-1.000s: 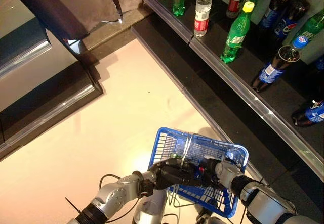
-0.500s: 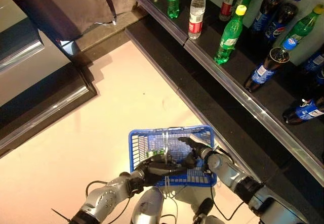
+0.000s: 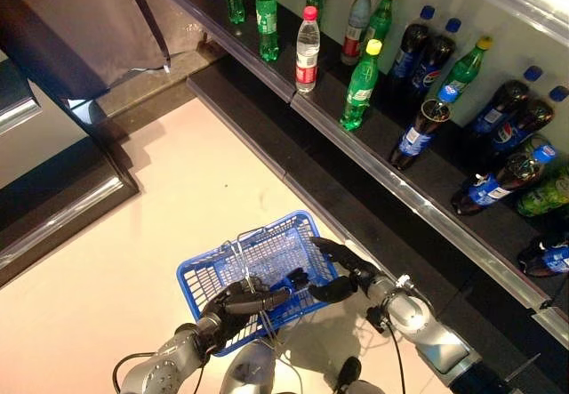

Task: Pick up the drink and place into the basket.

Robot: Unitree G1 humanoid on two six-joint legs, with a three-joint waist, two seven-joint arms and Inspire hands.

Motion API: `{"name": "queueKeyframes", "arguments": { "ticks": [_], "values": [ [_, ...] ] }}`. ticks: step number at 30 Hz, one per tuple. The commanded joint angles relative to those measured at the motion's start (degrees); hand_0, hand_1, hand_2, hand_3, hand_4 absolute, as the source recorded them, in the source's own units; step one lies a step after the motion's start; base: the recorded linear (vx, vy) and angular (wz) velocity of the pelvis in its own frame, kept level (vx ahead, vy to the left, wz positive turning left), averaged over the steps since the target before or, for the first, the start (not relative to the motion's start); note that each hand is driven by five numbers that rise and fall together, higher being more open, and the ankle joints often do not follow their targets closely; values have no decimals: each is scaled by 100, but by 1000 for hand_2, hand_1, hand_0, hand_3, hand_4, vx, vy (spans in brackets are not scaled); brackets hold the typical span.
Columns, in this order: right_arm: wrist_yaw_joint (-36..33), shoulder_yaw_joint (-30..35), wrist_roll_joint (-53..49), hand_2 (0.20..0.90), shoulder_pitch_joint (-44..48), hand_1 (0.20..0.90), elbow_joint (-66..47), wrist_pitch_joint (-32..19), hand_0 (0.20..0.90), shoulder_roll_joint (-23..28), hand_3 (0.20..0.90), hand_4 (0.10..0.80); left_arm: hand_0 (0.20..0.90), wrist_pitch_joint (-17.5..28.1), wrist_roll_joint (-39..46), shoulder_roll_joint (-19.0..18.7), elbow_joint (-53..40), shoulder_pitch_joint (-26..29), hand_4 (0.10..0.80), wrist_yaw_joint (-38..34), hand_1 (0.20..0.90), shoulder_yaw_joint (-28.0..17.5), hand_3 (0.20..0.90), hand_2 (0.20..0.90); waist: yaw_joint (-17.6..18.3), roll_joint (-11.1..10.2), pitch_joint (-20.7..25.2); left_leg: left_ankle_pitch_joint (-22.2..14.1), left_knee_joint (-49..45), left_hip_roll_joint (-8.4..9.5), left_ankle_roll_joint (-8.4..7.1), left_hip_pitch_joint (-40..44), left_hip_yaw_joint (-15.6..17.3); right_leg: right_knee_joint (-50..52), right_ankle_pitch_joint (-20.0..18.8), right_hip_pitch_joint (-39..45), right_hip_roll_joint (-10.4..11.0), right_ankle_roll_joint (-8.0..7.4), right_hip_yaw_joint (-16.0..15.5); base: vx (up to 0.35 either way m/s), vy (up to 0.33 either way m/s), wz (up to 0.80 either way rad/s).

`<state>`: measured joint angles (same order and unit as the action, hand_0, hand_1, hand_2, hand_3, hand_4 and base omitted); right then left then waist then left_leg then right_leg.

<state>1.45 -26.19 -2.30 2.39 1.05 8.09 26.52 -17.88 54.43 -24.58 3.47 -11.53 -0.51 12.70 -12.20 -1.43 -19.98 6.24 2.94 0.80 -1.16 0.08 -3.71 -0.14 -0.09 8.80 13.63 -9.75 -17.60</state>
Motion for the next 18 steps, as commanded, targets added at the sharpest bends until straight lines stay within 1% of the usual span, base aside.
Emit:
{"name": "queueKeyframes", "arguments": {
  "ticks": [1,2,3,4,5,6,8,9,10,11,13,14,16,18],
  "values": [
    [-380,415,-268,900,-210,900,-672,-1090,900,-146,900,800,300,1731,-28,220,-1227,-120,100,-112,300,-685,200,300,8,-131,887,-629,-641,-110,260,132,204,748,-1054,-404,771,-307,237,36,25,-16],
    [-339,510,-334,900,-268,900,-770,-1228,900,-210,900,800,300,1866,-113,248,-1121,-131,100,-319,300,-794,200,300,15,-159,905,-633,-616,-85,284,141,224,766,-1034,-403,724,-295,221,7,13,-12],
    [-324,563,-431,900,-282,900,-840,-1334,900,-236,900,800,300,2020,-163,294,-1000,-126,100,-489,300,-868,200,300,37,-182,920,-623,-558,-58,309,165,222,847,-1086,-462,668,-293,269,2,17,-15],
    [-341,601,-535,900,-277,900,-879,-1474,900,-254,900,800,300,2122,-234,315,-896,-103,100,-631,300,-935,200,300,83,-190,932,-591,-480,-42,345,192,203,922,-1016,-536,513,-269,357,7,21,-20],
    [-347,650,-674,900,-269,900,-909,-1607,900,-247,900,800,300,2179,-350,313,-769,-50,100,-841,300,-970,200,300,158,-189,951,-556,-409,-33,374,206,160,920,-790,-579,234,-190,469,37,25,-22],
    [-377,705,-821,900,-265,900,-974,-1679,900,-213,900,800,300,2256,-466,286,-531,68,100,-1016,300,-957,200,300,280,-186,965,-536,-323,7,397,248,50,886,-540,-611,-120,-44,654,41,15,-12],
    [-445,752,-905,900,-277,900,-1018,-1815,900,-186,900,800,300,2298,-684,308,-289,212,100,-1258,300,-924,200,300,410,-206,1037,-493,-255,61,393,233,-49,726,-387,-672,-445,136,846,33,-2,8],
    [-429,810,-936,900,-289,900,-1011,-1898,900,-173,900,800,300,2322,-690,320,-159,285,100,-1381,300,-889,200,300,510,-221,1075,-469,-216,98,363,243,-61,491,-319,-661,-670,261,974,37,-24,28],
    [-380,862,-1003,900,-335,900,-1005,-1991,900,-150,900,800,300,2388,-722,364,-36,312,100,-1392,300,-862,200,300,602,-240,1099,-465,-193,143,350,259,-82,260,-361,-642,-827,349,1137,30,-29,49],
    [-333,909,-1049,900,-382,900,-1010,-2060,900,-147,900,800,300,2429,-765,402,15,312,100,-1435,300,-843,200,300,666,-238,1126,-458,-182,165,350,253,-110,180,-374,-653,-919,408,1280,22,-33,71],
    [-314,997,-1003,900,-540,900,-1029,-2220,900,-201,900,800,300,2495,-753,455,72,281,100,-1494,300,-751,200,300,856,-209,1166,-439,-225,202,365,208,-247,181,-347,-706,-1148,535,1778,28,-46,61],
    [-298,1043,-1000,900,-623,900,-1035,-2280,900,-250,900,800,300,2514,-769,469,89,253,100,-1528,300,-718,200,300,910,-204,1161,-444,-293,224,360,172,-305,231,-305,-713,-1216,583,1860,13,-79,68],
    [-129,1136,-1031,900,-734,900,-1006,-2407,900,-276,900,800,300,2645,-698,588,192,150,100,-1655,300,-733,200,300,881,-248,1181,-446,-401,258,312,103,-368,165,-301,-640,-1215,640,1737,-26,-97,68],
    [-86,1128,-1068,900,-668,900,-975,-2417,900,-231,900,800,300,2732,-525,692,270,42,100,-1668,300,-806,200,300,822,-266,1179,-473,-570,286,258,41,-355,56,-349,-576,-1154,653,1637,-34,-81,20]
  ]
}}
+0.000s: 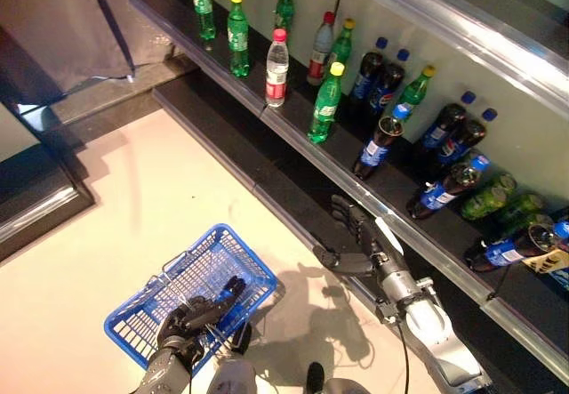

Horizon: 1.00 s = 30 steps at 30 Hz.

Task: Pick up the drink and place into the basket.

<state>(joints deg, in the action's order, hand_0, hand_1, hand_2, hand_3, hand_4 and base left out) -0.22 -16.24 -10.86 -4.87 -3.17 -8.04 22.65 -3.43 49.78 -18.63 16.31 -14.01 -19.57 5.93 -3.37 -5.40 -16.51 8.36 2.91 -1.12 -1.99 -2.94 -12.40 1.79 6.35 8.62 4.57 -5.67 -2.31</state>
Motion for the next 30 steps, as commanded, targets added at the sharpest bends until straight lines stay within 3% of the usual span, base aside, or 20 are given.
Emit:
{"name": "queueKeyframes", "arguments": {
  "ticks": [1,4,5,7,10,17,20,23,25,27,28,30],
  "values": [
    [104,134,-267,900,113,900,-560,-783,900,176,900,800,300,1327,-9,133,-1020,261,100,230,300,-166,200,300,-80,124,827,-739,-721,494,317,291,536,-164,-994,-540,-228,268,79,-34,-63,12],
    [92,111,-188,900,250,900,-539,-752,900,163,900,800,300,1379,95,198,-955,269,100,129,300,-186,200,300,-111,87,731,-881,-1366,574,261,-26,700,-174,-1003,-475,-176,339,30,-28,-41,13],
    [-3,110,-180,900,283,900,-537,-730,900,171,900,800,300,1367,133,231,-905,303,100,139,300,-180,200,300,-87,71,673,-889,-1645,529,224,-164,968,-157,-984,-438,-156,361,-64,-1,-8,43],
    [-135,161,-195,900,304,900,-523,-681,900,178,900,800,300,1306,131,266,-851,375,100,107,300,-156,200,300,0,71,614,-791,-1832,279,132,-262,1362,-115,-926,-381,-151,400,-257,36,27,88],
    [-2,285,-276,900,225,900,-511,-683,900,236,900,800,300,1421,295,367,-724,358,100,100,300,-202,200,300,68,120,606,-461,-1645,6,14,-306,1330,-81,-879,-347,-163,407,-271,123,155,68],
    [323,490,-481,900,-20,900,-527,-819,900,574,900,800,300,1866,573,557,-378,188,100,-19,300,-357,200,300,79,356,544,874,-160,-1295,-481,-379,1135,34,-540,-155,-58,362,-154,256,312,22],
    [437,506,-521,900,-82,900,-503,-889,900,672,900,800,300,2041,709,641,-59,170,100,45,300,-483,200,300,123,459,489,971,-92,-1569,-583,-447,1191,283,-363,-168,138,301,-146,349,430,-5],
    [285,431,-482,900,-24,900,-445,-946,900,679,900,800,300,2020,715,656,91,230,100,77,300,-584,200,300,115,464,494,445,-393,-1483,-552,-467,1252,638,-248,-250,626,56,-215,371,442,-12],
    [136,471,-577,900,-42,900,-527,-856,900,625,900,800,300,1795,541,580,6,245,100,79,300,-667,200,300,53,394,490,52,-1062,-1164,-492,-661,1220,924,-168,-175,961,-158,-231,487,455,-5],
    [17,518,-592,900,-133,900,-602,-792,900,495,900,800,300,1552,371,452,-159,241,100,103,300,-707,200,300,-13,331,524,-215,-1366,-865,-291,-735,1361,1367,-201,-141,1249,-322,-354,466,390,-3],
    [-92,468,-501,900,-187,900,-651,-811,900,399,900,800,300,1432,339,408,-237,236,100,140,300,-728,200,300,-25,321,547,-270,-1303,-684,-178,-616,1355,1761,-507,-333,1352,-352,-356,355,300,15],
    [-186,413,-491,900,-219,900,-724,-827,900,317,900,800,300,1333,181,345,-338,241,100,213,300,-752,200,300,-49,319,571,-350,-1242,-507,-38,-498,1417,2111,-662,-484,1360,-332,-430,328,275,10]
  ]
}}
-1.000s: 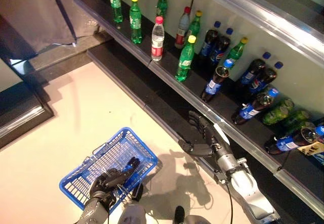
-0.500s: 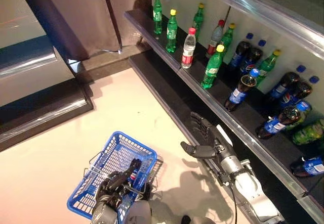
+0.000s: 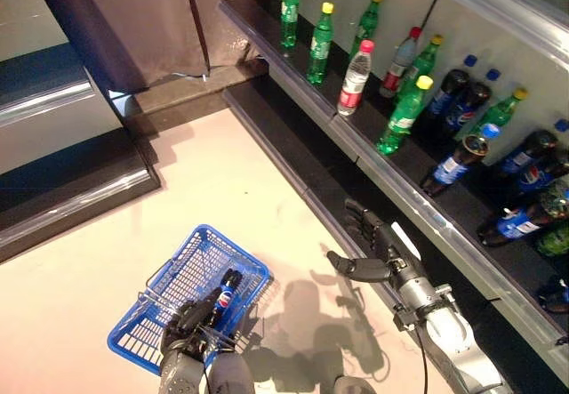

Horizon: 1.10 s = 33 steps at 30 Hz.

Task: Pick up the drink and place into the basket.

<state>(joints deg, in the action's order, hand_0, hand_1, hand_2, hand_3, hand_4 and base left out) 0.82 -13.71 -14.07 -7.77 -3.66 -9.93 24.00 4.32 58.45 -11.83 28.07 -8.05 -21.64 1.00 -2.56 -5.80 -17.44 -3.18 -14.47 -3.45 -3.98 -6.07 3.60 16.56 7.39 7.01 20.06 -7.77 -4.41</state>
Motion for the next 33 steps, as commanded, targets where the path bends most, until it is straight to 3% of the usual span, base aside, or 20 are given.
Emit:
{"name": "queueKeyframes", "arguments": {
  "ticks": [1,2,4,8,11,13,16,18,20,21,23,24,25,27,30,31,33],
  "values": [
    [-361,85,-99,900,123,900,-665,-608,900,124,900,800,300,562,-715,-375,-1561,-336,100,356,300,-231,200,300,-115,367,675,760,582,-191,235,-75,-137,754,-859,-451,-287,-103,-225,318,236,-6],
    [-405,62,-107,900,149,900,-656,-575,900,110,900,800,300,556,-669,-431,-1556,-277,100,317,300,-207,200,300,-86,359,691,745,663,-126,281,-21,-121,633,-724,-488,-527,-68,-241,252,152,-8],
    [-451,127,-225,900,148,900,-718,-495,900,191,900,800,300,541,-612,-544,-1578,-194,100,273,300,-131,200,300,-14,282,711,664,633,82,315,-51,-111,139,-541,-467,-1061,155,-294,251,81,5],
    [-204,273,-236,900,111,900,-574,-660,900,185,900,800,300,652,-603,-422,-1682,-255,100,63,300,-32,200,300,63,122,644,527,430,360,246,-19,103,-1249,-882,-491,-1393,401,-478,219,-12,-2],
    [-242,338,-135,900,16,900,-468,-834,900,82,900,800,300,666,-721,-230,-1612,-396,100,275,300,82,200,300,209,30,672,373,399,624,287,55,-21,-2099,-1744,-737,-1350,200,155,299,-90,2],
    [-255,348,-69,900,12,900,-451,-846,900,-36,900,800,300,616,-756,-199,-1552,-452,100,406,300,87,200,300,374,86,675,243,622,627,370,354,-71,-2097,-2066,-1194,-1328,37,449,361,-120,33],
    [-215,406,-114,900,28,900,-524,-729,900,-78,900,800,300,443,-727,-268,-1529,-425,100,489,300,16,200,300,606,150,635,-48,749,516,511,786,-140,-1955,-2180,-1666,-1339,-66,675,420,-163,32],
    [-166,449,-211,900,110,900,-470,-736,900,-57,900,800,300,433,-692,-315,-1535,-399,100,508,300,11,200,300,638,110,627,-243,587,488,567,838,-76,-1894,-2048,-1598,-1347,-2,649,373,-205,12],
    [-124,456,-277,900,223,900,-394,-720,900,0,900,800,300,475,-690,-269,-1533,-369,100,396,300,77,200,300,614,31,684,-350,0,459,516,773,-7,-1809,-1948,-1420,-1313,91,479,388,-234,36],
    [-175,432,-258,900,261,900,-422,-666,900,32,900,800,300,471,-664,-241,-1546,-361,100,330,300,107,200,300,637,15,726,-310,-319,380,461,815,-27,-1682,-1868,-1405,-1358,179,433,426,-226,39],
    [-386,331,-212,900,378,900,-518,-472,900,134,900,800,300,398,-690,-187,-1520,-295,100,280,300,169,200,300,667,46,839,216,-1277,103,204,922,-118,-1490,-1625,-1276,-1525,491,122,390,-217,25],
    [-425,293,-229,900,435,900,-497,-461,900,164,900,800,300,424,-716,-171,-1516,-264,100,266,300,223,200,300,661,-21,878,498,-1787,154,144,810,-144,-1478,-1585,-1218,-1513,594,40,393,-265,35],
    [-412,256,-235,900,478,900,-418,-515,900,206,900,800,300,492,-764,-115,-1531,-250,100,250,300,316,200,300,611,-80,877,827,-2887,242,103,368,-170,-1453,-1486,-1019,-1579,781,-46,350,-237,33],
    [-332,288,-175,900,421,900,-407,-481,900,210,900,800,300,491,-680,-82,-1521,-280,100,227,300,320,200,300,528,-152,865,921,-3492,360,201,-296,-194,-1426,-1378,-801,-1628,881,-1,356,-137,-2],
    [-193,289,-182,900,328,900,-409,-453,900,221,900,800,300,488,-545,-20,-1544,-458,100,281,300,276,200,300,292,-104,769,939,-2807,626,339,-820,-193,-1436,-1200,-464,-1811,861,287,376,23,-54],
    [-128,311,-229,900,305,900,-450,-417,900,241,900,800,300,482,-541,-17,-1627,-559,100,286,300,265,200,300,217,-93,737,957,-2404,612,364,-818,-148,-1468,-1142,-352,-1880,850,424,457,117,-35],
    [25,371,-258,900,219,900,-461,-405,900,246,900,800,300,507,-420,-58,-1674,-676,100,288,300,252,200,300,130,63,762,1290,-712,312,302,-694,-163,-1505,-938,-163,-2142,820,645,515,202,-42]
  ]
}}
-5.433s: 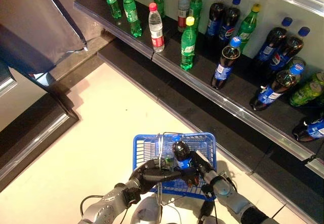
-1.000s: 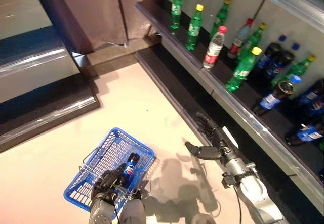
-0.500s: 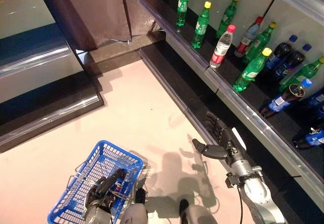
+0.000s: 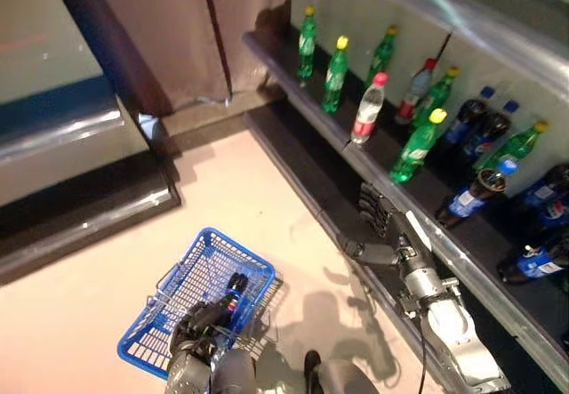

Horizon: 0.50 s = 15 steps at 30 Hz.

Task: Pick up the drink and place into the basket.

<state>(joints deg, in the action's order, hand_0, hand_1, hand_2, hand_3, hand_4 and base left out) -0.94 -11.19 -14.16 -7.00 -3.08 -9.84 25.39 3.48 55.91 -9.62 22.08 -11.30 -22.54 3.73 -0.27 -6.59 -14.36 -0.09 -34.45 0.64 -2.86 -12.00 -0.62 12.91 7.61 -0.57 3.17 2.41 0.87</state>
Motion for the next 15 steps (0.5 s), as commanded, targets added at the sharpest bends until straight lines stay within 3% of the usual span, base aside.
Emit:
{"name": "queueKeyframes", "arguments": {
  "ticks": [1,4,7,9,12,14,15],
  "values": [
    [295,161,-261,900,39,900,-530,-427,900,134,900,800,300,561,-91,-302,-1059,-369,100,377,300,-57,200,300,-147,225,480,1226,2073,-203,116,-88,130,-1170,-887,696,-550,-220,206,577,257,-33],
    [547,198,-372,900,-154,900,-495,-609,900,283,900,800,300,685,80,-262,-889,-484,100,455,300,-81,200,300,-342,303,489,1779,3710,-615,-127,-242,-287,-1167,-676,1041,-571,-260,483,609,257,-45],
    [723,229,-452,900,-209,900,-483,-658,900,337,900,800,300,867,201,-186,-672,-575,100,603,300,-124,200,300,-411,337,444,1890,3812,-860,-232,-449,-479,-998,-377,1220,-487,-286,572,435,207,-53],
    [768,189,-485,900,-129,900,-505,-616,900,426,900,800,300,929,297,-155,-565,-505,100,621,300,-186,200,300,-393,415,390,1833,3628,-1035,-232,-393,-431,-713,-90,1267,-369,-326,541,531,355,-87],
    [736,127,-494,900,-77,900,-494,-584,900,433,900,800,300,862,352,-168,-479,-352,100,519,300,-243,200,300,-315,437,418,1347,3238,-1049,-186,-263,-176,-296,191,1282,-46,-481,306,525,374,-70],
    [605,159,-531,900,-119,900,-529,-503,900,370,900,800,300,661,281,-226,-476,-240,100,486,300,-256,200,300,-295,389,509,1016,2707,-830,-86,-318,4,0,302,1383,132,-584,140,575,349,3],
    [470,171,-527,900,-153,900,-580,-424,900,309,900,800,300,537,142,-281,-562,-183,100,459,300,-246,200,300,-320,308,599,862,2556,-613,44,-326,143,244,27,1400,238,-714,40,514,314,29]
  ]
}}
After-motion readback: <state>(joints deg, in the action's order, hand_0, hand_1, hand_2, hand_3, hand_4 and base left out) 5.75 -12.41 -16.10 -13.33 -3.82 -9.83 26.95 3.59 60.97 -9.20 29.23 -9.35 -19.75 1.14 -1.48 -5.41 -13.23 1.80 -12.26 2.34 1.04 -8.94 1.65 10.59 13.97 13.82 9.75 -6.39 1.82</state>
